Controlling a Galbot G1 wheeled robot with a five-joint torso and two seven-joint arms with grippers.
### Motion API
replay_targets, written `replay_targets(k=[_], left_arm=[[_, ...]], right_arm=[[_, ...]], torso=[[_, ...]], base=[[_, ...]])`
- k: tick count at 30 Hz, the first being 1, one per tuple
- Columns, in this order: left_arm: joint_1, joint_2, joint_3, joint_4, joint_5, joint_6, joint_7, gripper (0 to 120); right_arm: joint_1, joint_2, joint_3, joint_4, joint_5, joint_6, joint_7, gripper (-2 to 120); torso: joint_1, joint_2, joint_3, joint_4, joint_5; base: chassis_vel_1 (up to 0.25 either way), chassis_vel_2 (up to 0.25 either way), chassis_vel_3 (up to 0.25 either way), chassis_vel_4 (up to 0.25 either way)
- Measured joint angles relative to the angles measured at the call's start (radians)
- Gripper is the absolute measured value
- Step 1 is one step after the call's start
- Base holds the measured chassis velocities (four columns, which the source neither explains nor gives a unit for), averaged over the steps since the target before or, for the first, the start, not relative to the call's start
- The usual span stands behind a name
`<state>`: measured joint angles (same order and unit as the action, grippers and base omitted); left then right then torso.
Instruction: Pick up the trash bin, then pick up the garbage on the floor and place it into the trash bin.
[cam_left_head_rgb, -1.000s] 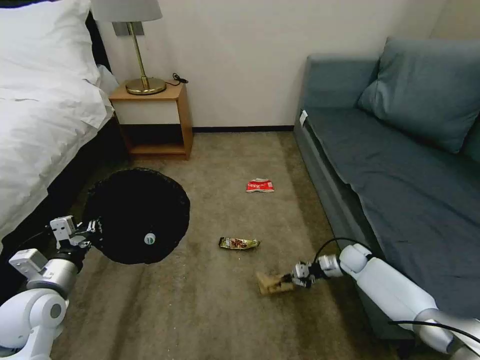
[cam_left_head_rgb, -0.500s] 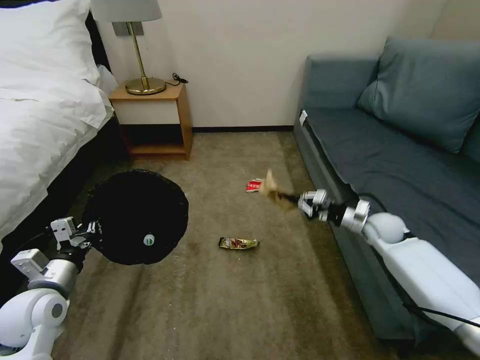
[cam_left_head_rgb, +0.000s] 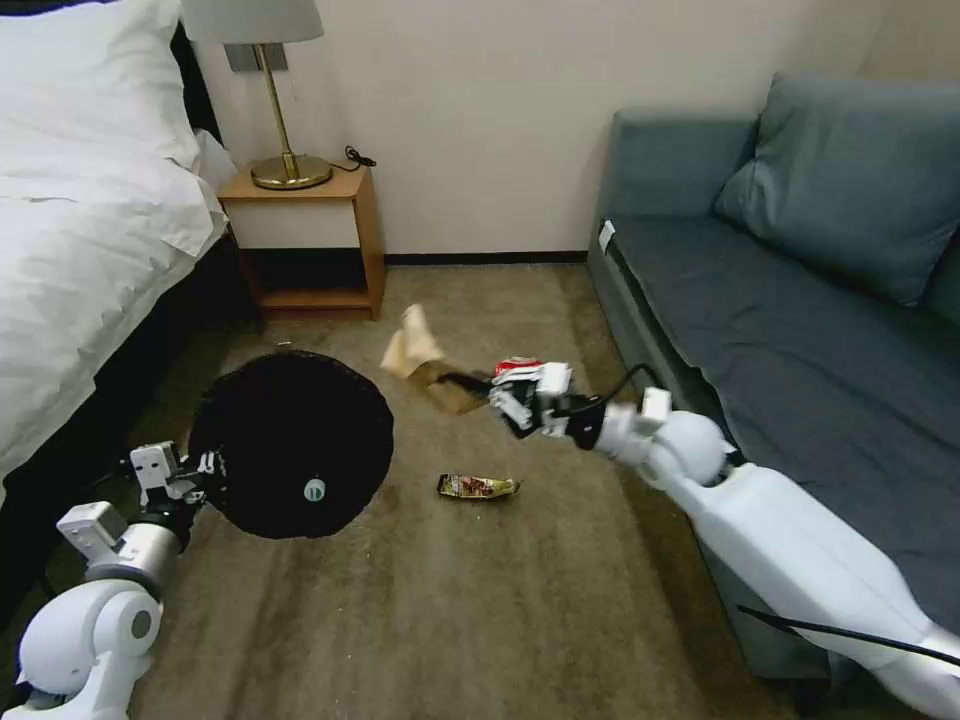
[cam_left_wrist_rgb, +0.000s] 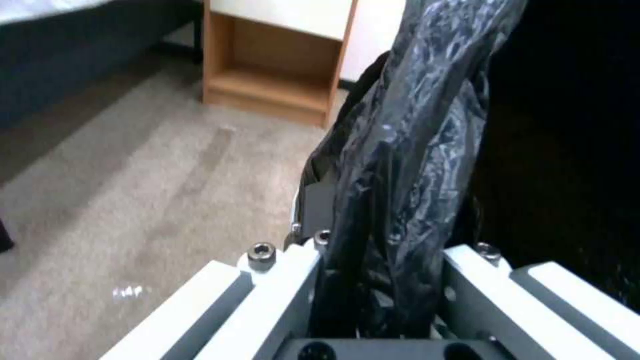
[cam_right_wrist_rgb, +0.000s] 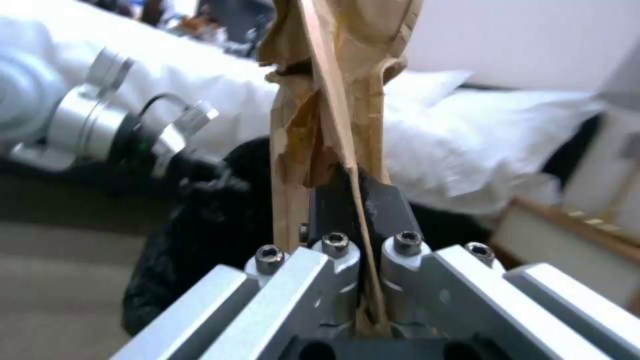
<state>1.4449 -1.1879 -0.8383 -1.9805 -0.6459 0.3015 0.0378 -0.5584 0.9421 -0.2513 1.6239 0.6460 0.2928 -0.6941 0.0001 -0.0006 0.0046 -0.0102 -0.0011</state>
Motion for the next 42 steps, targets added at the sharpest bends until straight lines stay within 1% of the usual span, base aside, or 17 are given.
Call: replay_targets(k=[2, 4, 6, 7, 9, 10, 13, 19, 24, 32, 35, 42], left_arm=[[0.008, -0.006, 0.009, -0.012, -0.004, 0.007, -0.010, 1], [0.009, -0.008, 0.012, -0.015, -0.007, 0.010, -0.012, 1], [0.017, -0.015, 0.023, -0.029, -0.009, 0.019, -0.018, 1], [0.017, -0.015, 0.023, -0.029, -0.009, 0.019, -0.018, 1], [0.022, -0.018, 0.028, -0.033, -0.001, 0.020, -0.019, 1], [0.022, -0.018, 0.028, -0.033, -0.001, 0.020, -0.019, 1], [0.027, -0.023, 0.036, -0.035, 0.011, 0.020, -0.020, 1], [0.025, -0.026, 0.047, -0.032, 0.018, 0.020, -0.018, 1], [0.016, -0.024, 0.047, -0.019, 0.019, 0.020, -0.020, 1], [0.002, -0.021, 0.055, -0.009, 0.019, 0.020, -0.026, 1], [-0.005, -0.017, 0.055, -0.009, 0.015, 0.020, -0.030, 1], [-0.004, -0.007, 0.049, -0.011, 0.008, 0.021, -0.032, 1]], right_arm=[[0.024, 0.017, -0.052, -0.013, -0.020, 0.001, -0.003, 0], [0.029, 0.023, -0.065, -0.016, -0.024, 0.001, -0.003, 0], [0.067, 0.070, -0.134, -0.050, -0.050, 0.002, -0.005, 0], [0.067, 0.070, -0.134, -0.050, -0.050, 0.002, -0.005, 0], [0.089, 0.103, -0.158, -0.073, -0.056, 0.003, -0.005, 0], [0.089, 0.103, -0.158, -0.073, -0.056, 0.003, -0.005, 0], [0.120, 0.147, -0.188, -0.100, -0.062, 0.004, -0.005, 0], [0.123, 0.192, -0.214, -0.137, -0.075, 0.012, -0.010, 0], [0.114, 0.197, -0.204, -0.136, -0.071, 0.014, -0.009, 0], [0.170, 0.197, -0.191, -0.121, -0.048, 0.005, -0.009, 0], [0.176, 0.197, -0.213, -0.117, -0.050, 0.004, -0.010, 0], [0.168, 0.238, -0.272, -0.141, -0.074, 0.008, -0.010, 0]], torso=[[0.000, 0.000, 0.000, -0.0003, -0.0002], [0.000, 0.000, 0.000, -0.0002, -0.0001], [0.000, 0.000, 0.000, -0.0002, 0.0000], [0.000, 0.000, 0.000, -0.0002, 0.0000], [0.000, 0.000, 0.000, 0.0000, -0.0002], [0.000, 0.000, 0.000, 0.0000, -0.0002], [0.000, 0.000, 0.000, -0.0001, -0.0003], [0.000, 0.000, 0.000, -0.0002, 0.0000], [0.000, 0.000, 0.000, -0.0005, 0.0000], [0.000, 0.000, 0.000, -0.0002, -0.0001], [0.000, 0.000, 0.000, -0.0003, 0.0000], [0.000, 0.000, 0.000, -0.0002, 0.0000]], base=[[0.000, 0.000, 0.000, 0.000], [0.000, 0.000, 0.000, 0.000], [0.000, 0.000, 0.000, 0.000], [0.000, 0.000, 0.000, 0.000], [0.000, 0.000, 0.000, 0.000], [0.000, 0.000, 0.000, 0.000], [0.000, 0.000, 0.000, 0.000], [0.000, 0.000, 0.000, 0.000], [0.000, 0.000, 0.000, 0.000], [0.000, 0.000, 0.000, 0.000], [0.000, 0.000, 0.000, 0.000], [0.000, 0.000, 0.000, 0.000]])
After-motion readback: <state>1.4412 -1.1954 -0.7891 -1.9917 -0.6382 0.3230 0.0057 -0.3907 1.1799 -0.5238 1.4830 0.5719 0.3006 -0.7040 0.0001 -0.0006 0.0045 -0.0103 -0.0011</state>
